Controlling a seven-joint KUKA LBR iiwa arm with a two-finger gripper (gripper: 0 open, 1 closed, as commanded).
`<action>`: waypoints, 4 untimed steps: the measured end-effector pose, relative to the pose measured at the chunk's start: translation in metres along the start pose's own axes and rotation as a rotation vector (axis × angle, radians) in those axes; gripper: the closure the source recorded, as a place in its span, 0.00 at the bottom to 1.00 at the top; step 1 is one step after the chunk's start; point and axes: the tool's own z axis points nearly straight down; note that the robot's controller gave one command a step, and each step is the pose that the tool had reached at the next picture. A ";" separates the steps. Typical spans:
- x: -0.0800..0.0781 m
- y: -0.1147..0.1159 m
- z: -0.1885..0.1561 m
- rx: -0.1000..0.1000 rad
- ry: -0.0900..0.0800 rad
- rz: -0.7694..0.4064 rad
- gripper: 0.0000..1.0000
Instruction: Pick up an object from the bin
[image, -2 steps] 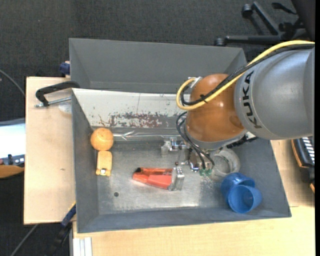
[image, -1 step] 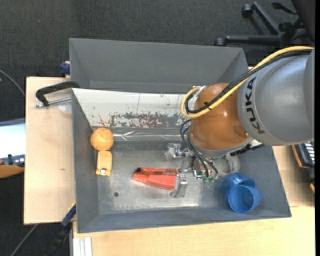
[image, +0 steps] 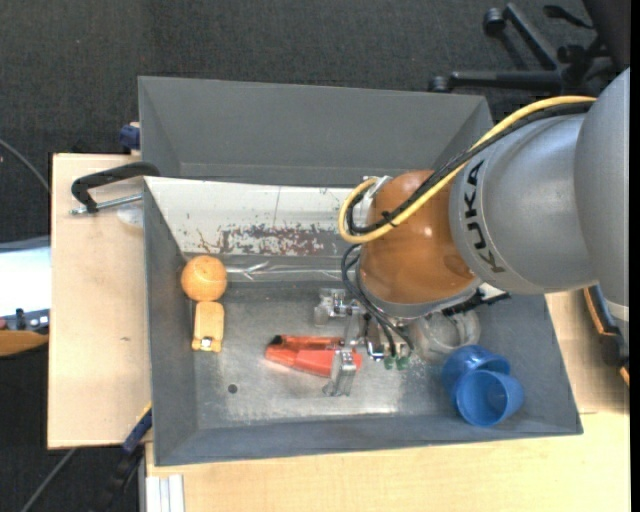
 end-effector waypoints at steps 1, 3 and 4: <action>0.003 0.000 0.030 0.001 0.000 0.077 0.00; 0.011 -0.011 0.046 -0.002 0.000 0.049 1.00; 0.012 -0.011 0.042 -0.001 0.002 0.049 1.00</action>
Offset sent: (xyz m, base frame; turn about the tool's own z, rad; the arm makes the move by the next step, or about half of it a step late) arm -0.0124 -0.0118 -0.0471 0.0490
